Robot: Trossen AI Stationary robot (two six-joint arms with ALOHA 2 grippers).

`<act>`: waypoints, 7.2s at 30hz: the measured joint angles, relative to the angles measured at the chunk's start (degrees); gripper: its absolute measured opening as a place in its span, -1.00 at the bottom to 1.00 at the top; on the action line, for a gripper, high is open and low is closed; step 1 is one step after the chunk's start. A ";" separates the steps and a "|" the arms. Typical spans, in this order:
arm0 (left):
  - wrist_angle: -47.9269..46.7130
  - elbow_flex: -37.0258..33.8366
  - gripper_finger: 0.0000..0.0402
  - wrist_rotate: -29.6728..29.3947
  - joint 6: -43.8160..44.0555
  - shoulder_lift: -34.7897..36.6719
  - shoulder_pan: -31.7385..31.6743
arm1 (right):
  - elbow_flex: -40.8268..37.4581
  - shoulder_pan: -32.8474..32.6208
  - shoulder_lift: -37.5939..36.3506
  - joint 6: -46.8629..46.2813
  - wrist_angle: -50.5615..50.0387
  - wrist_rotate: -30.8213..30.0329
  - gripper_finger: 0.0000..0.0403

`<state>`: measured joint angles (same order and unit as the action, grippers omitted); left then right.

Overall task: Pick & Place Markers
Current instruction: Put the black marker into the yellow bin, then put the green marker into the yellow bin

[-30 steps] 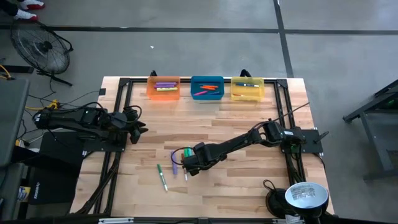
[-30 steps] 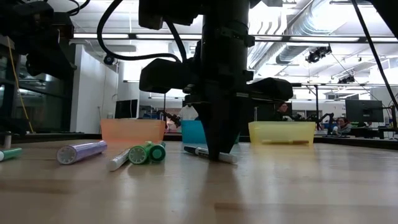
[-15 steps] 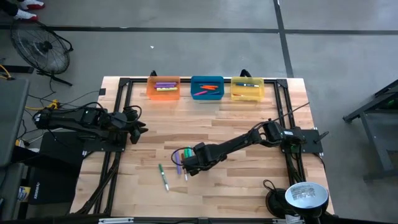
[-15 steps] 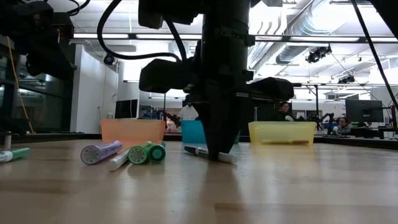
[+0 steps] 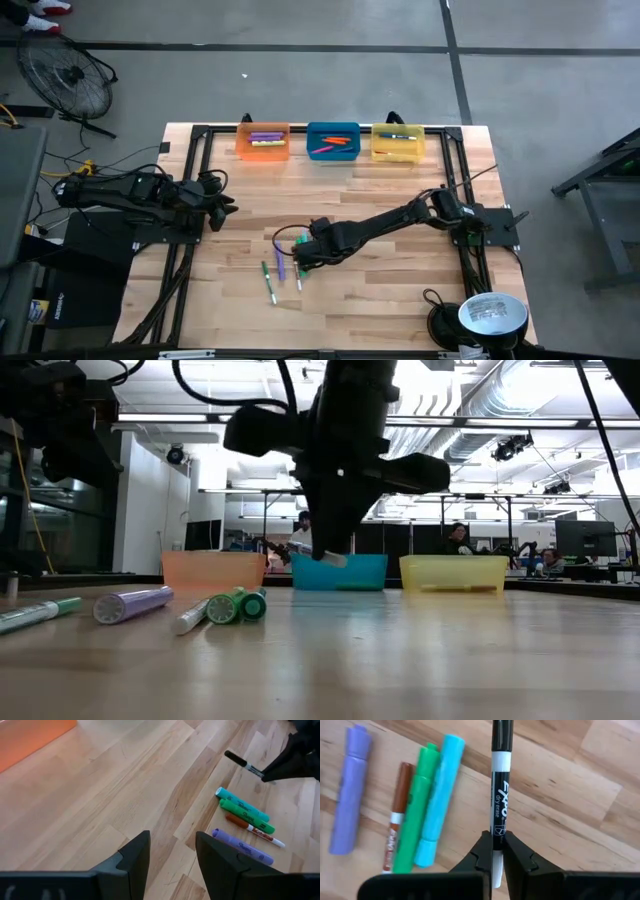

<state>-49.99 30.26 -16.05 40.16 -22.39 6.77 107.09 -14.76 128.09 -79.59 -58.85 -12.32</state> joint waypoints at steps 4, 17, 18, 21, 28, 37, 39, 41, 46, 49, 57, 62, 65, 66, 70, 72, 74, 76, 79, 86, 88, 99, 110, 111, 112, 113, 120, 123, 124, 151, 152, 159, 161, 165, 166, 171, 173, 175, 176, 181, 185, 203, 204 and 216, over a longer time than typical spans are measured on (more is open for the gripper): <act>-0.07 0.00 -0.22 -0.02 0.00 0.00 0.00 | -0.02 0.98 -1.11 1.66 -1.28 -1.07 -0.94; -0.05 0.00 -0.22 -0.15 0.07 0.00 0.01 | 0.02 9.36 -6.48 14.41 -16.68 -2.36 -0.94; -0.05 0.00 -0.22 -0.15 0.07 0.00 0.00 | 0.02 10.26 -6.63 15.94 -18.33 -2.40 -0.94; -0.02 0.00 -0.22 -0.16 0.07 0.00 0.01 | 0.04 13.10 -7.60 21.09 -22.45 -2.38 -0.94; 0.02 0.00 -0.22 -0.79 0.13 0.00 0.00 | 0.09 20.42 -9.67 33.40 -26.62 -3.00 -0.94; 0.41 0.00 -0.22 -2.79 0.61 0.00 0.02 | -0.02 32.53 -11.36 46.83 -31.16 -7.97 -0.94; 0.52 0.00 -0.22 -3.03 0.61 0.00 0.01 | -0.02 35.03 -11.39 49.04 -31.17 -9.01 -0.94; 0.52 0.00 -0.22 -3.12 0.61 0.00 0.00 | -0.02 37.53 -11.39 50.93 -31.15 -10.03 -0.94; 0.52 0.00 -0.22 -3.17 0.63 0.00 0.00 | -0.02 43.32 -11.39 55.50 -31.17 -11.16 -0.94; 0.52 0.00 -0.22 -3.62 0.73 0.00 0.01 | -0.03 46.26 -11.39 58.38 -31.17 -10.73 -0.94; 0.52 0.00 -0.22 -4.50 1.25 0.00 0.00 | -0.97 51.82 -11.40 67.70 -31.14 -8.18 -0.94; 0.52 0.00 -0.22 -4.82 1.27 0.00 0.02 | -6.42 53.94 -11.43 72.69 -31.16 -7.76 -0.92; 0.50 0.00 -0.22 -5.59 1.85 0.00 0.01 | -11.10 54.90 -11.43 73.46 -31.20 -10.28 -0.91; 0.49 0.00 -0.22 -5.81 2.06 0.00 0.02 | -12.46 55.14 -11.43 74.00 -31.02 -11.42 -0.92; 0.48 0.00 -0.22 -6.19 2.12 0.00 0.01 | -17.09 55.93 -11.43 77.31 -29.50 -15.73 -0.94; 0.48 0.00 -0.22 -6.19 2.12 0.00 0.02 | -18.54 56.06 -11.43 79.72 -28.03 -16.76 -0.94; 0.46 0.00 -0.22 -6.19 2.12 0.00 0.01 | -19.43 55.95 -11.43 82.01 -25.73 -17.80 -0.94; 0.46 0.00 -0.22 -6.19 2.12 0.00 0.01 | -20.13 55.58 -11.43 84.69 -23.17 -18.88 -0.93; 0.43 0.00 -0.22 -6.19 2.12 0.00 0.02 | -20.84 55.04 -11.43 90.57 -17.79 -19.05 -0.94; 0.39 0.00 -0.22 -6.19 2.14 0.00 0.02 | -21.10 54.47 -11.43 99.45 -9.10 -21.94 -0.92; 0.39 0.00 -0.22 -6.19 2.14 0.00 0.00 | -21.11 54.51 -11.43 101.17 -7.76 -21.60 -0.90; 0.33 0.00 -0.22 -7.30 2.69 0.00 0.00 | -21.09 54.56 -11.43 103.54 -5.33 -17.03 -0.76; 0.33 0.00 -0.22 -7.41 2.69 0.00 0.02 | -21.09 54.81 -11.43 97.58 -6.96 -17.52 -0.44; 0.33 0.00 -0.22 -7.43 2.69 0.00 0.00 | -21.09 54.81 -11.43 96.70 -7.22 -17.48 -0.41; 0.33 0.00 -0.22 -7.45 2.69 0.00 0.00 | -21.09 54.81 -11.43 95.83 -7.54 -17.46 -0.39; 0.33 0.00 -0.22 -7.45 2.69 0.00 0.00 | -21.09 54.81 -11.43 94.71 -7.93 -17.51 -0.37; 0.35 0.00 -0.22 -7.45 2.67 0.00 0.00 | -19.20 54.88 -11.41 84.46 -10.87 -16.63 -0.25; 0.35 0.00 -0.22 -7.45 2.66 0.00 0.01 | -17.15 54.88 -11.41 81.18 -11.83 -14.39 -0.22; 0.35 0.00 -0.22 -7.45 2.66 0.00 0.02 | -16.42 54.81 -11.41 80.45 -11.98 -13.51 -0.22; 0.37 0.00 -0.22 -7.54 2.56 0.00 0.00 | 15.22 38.41 -11.41 65.42 -13.39 -1.76 -0.31; 0.35 0.00 -0.22 -7.54 2.56 0.00 0.00 | 15.56 37.42 -11.41 64.65 -13.20 -1.20 -0.31; 0.41 0.00 -0.22 -7.52 2.10 0.00 0.01 | 15.98 29.94 -11.41 59.80 -11.43 0.85 -0.32; 0.41 0.00 -0.22 -7.52 2.08 0.00 0.00 | 15.98 27.81 -11.41 57.91 -10.71 0.82 -0.31; 0.41 0.00 -0.22 -7.52 2.09 0.00 0.00 | 15.98 23.66 -11.41 53.45 -8.99 0.68 -0.32; 0.41 0.00 -0.22 -7.52 2.09 0.00 0.02 | 15.98 22.65 -11.41 52.13 -8.53 0.68 -0.32; 0.41 0.00 -0.22 -7.54 2.08 0.00 0.00 | 15.85 17.69 -11.41 46.66 -5.86 0.42 -0.32; 0.40 0.00 -0.22 -7.53 2.08 0.00 0.00 | 15.85 15.72 -11.41 44.61 -5.32 -0.56 -0.32; 0.39 0.00 -0.22 -7.51 2.09 0.00 0.00 | 15.85 13.75 -11.41 42.70 -5.15 -2.20 -0.32; 0.39 0.00 -0.22 -7.40 2.10 0.00 0.00 | 15.85 12.76 -11.41 42.01 -5.08 -3.09 -0.32; 0.90 0.00 -0.22 -3.50 -0.16 0.00 0.01 | 15.85 8.10 -11.39 38.17 -5.45 -8.41 -0.32; 4.06 0.00 -0.22 4.80 -5.55 -0.05 0.00 | 15.85 5.04 -11.39 32.91 -8.22 -11.79 -0.32; 11.42 0.00 -0.22 14.21 7.81 -18.39 0.02 | 14.01 1.09 -11.47 12.47 -31.02 -19.61 -0.32; 12.08 0.00 -0.22 14.20 8.86 -19.45 0.02 | 12.76 1.45 -11.60 13.77 -30.98 -19.03 -0.32; 25.13 0.04 -0.22 13.30 30.60 -30.80 8.81 | -14.68 3.05 -21.16 23.13 -16.52 -14.45 -0.32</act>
<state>-24.86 30.30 -2.76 70.76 -53.20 15.58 92.41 -11.72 106.94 -56.47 -75.37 -26.77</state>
